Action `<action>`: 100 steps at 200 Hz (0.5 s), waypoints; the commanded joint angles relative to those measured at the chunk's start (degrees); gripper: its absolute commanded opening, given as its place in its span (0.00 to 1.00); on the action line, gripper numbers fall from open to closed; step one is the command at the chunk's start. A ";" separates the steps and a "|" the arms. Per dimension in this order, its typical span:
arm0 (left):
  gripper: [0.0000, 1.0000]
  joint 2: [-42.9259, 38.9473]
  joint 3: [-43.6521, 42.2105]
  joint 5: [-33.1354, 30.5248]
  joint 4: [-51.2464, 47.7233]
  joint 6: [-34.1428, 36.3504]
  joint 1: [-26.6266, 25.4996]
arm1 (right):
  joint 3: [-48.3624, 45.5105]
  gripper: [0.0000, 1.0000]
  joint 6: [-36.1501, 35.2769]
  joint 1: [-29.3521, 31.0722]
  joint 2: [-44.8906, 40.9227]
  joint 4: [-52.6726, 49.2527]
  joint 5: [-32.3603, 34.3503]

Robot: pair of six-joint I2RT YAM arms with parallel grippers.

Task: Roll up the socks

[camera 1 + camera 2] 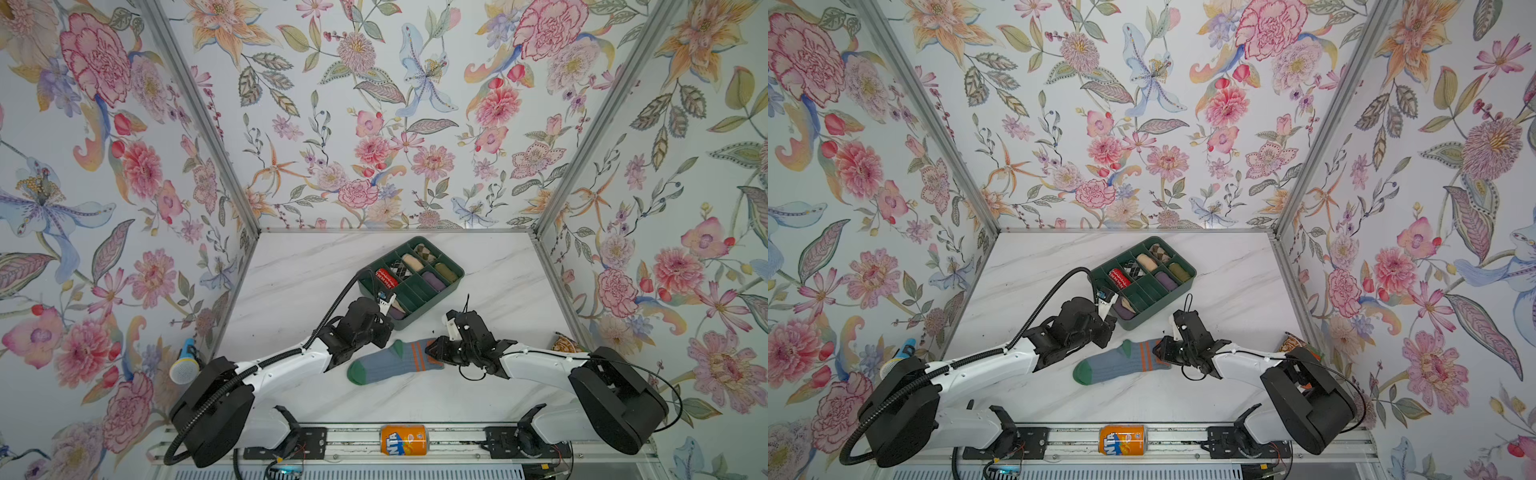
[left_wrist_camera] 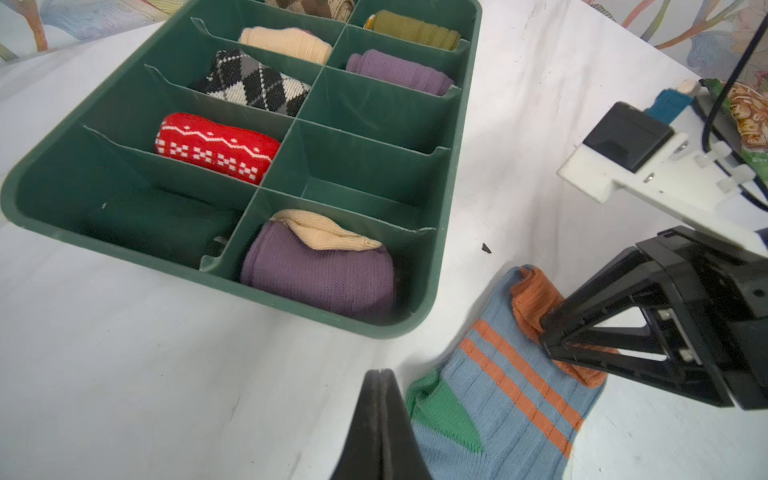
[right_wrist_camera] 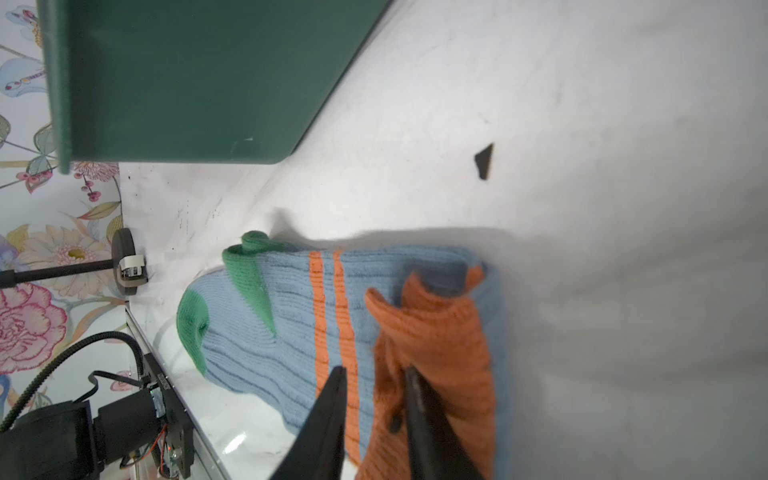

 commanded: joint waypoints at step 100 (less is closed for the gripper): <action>0.00 3.63 5.49 3.41 -1.27 2.92 -3.31 | 3.71 0.39 -5.73 -5.38 -15.20 -19.77 4.79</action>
